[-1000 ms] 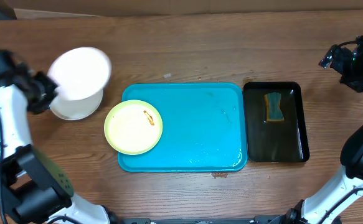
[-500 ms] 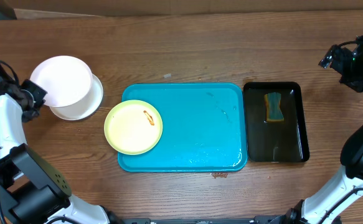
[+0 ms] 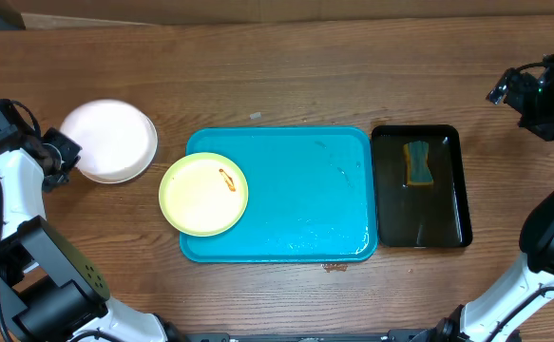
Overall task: Clean dirty plates on tray and stack at the side
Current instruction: 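Open the left gripper and move it to the yellow plate's left rim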
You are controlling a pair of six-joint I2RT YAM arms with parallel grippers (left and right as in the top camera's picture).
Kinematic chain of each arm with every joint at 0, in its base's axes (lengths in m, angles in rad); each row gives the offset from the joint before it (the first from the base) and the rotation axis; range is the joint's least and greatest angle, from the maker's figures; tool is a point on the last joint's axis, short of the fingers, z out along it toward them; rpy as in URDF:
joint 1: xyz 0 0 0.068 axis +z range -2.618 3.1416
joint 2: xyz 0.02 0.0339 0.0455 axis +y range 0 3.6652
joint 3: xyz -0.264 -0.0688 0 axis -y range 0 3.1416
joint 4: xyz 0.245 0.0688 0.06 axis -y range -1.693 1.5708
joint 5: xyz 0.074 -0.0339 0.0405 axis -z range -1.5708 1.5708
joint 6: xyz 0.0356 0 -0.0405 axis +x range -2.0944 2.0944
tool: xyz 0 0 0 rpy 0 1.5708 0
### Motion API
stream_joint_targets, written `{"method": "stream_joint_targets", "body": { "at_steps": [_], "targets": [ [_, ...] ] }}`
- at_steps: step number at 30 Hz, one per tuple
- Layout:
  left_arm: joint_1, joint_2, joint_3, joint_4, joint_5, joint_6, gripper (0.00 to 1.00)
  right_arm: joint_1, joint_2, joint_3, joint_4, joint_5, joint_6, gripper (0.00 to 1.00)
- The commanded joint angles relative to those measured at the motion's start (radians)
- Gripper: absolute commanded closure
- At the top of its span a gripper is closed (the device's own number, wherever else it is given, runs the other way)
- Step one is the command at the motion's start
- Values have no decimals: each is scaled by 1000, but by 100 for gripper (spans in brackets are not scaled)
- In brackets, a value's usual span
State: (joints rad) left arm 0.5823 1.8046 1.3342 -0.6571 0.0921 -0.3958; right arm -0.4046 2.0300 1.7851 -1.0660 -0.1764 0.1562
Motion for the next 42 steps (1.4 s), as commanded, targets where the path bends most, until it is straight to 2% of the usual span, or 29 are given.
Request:
{"method": "stream_joint_targets", "body": {
  "at_steps": [1, 2, 3, 4, 6, 8, 10, 12, 16, 20, 22, 28, 36, 42],
  "targets": [
    [-1, -24, 1, 3, -6, 14, 42, 1, -11, 14, 3, -3, 1, 0],
    [-1, -24, 1, 0, -2, 14, 26, 1, -11, 14, 3, -3, 1, 0],
    [-1, -24, 1, -10, 14, 15, 17, 1, -11, 14, 3, -3, 1, 0],
    [-1, -24, 1, -25, 31, 15, 15, 1, -11, 14, 3, -3, 1, 0],
    [-1, -24, 1, -70, 88, 16, 18, 1, -11, 14, 3, -3, 1, 0],
    [-1, -24, 1, -140, 184, 33, 27, 1, -11, 14, 3, -3, 1, 0],
    [-4, -24, 1, -200, 269, 87, 34, 1, -11, 14, 3, -3, 1, 0],
    [-14, -24, 1, -259, 313, 139, 37, 1, -11, 14, 3, -3, 1, 0],
    [-58, -24, 0, -355, 315, 211, 40, 1, -11, 14, 3, -3, 1, 0],
    [-143, -24, -11, -395, 270, 217, 55, 1, -11, 14, 3, -3, 1, 0],
    [-180, -24, -23, -395, 248, 217, 58, 1, -11, 14, 3, -3, 1, 0],
    [-298, -24, -53, -384, 114, 216, 57, 1, -11, 14, 3, -3, 1, 0],
    [-371, -24, -56, -395, 107, 216, 57, 1, -11, 14, 3, -3, 1, 0],
    [-380, -25, -56, -477, 107, 216, 58, 1, -11, 14, 3, -3, 1, 0]
  ]
}}
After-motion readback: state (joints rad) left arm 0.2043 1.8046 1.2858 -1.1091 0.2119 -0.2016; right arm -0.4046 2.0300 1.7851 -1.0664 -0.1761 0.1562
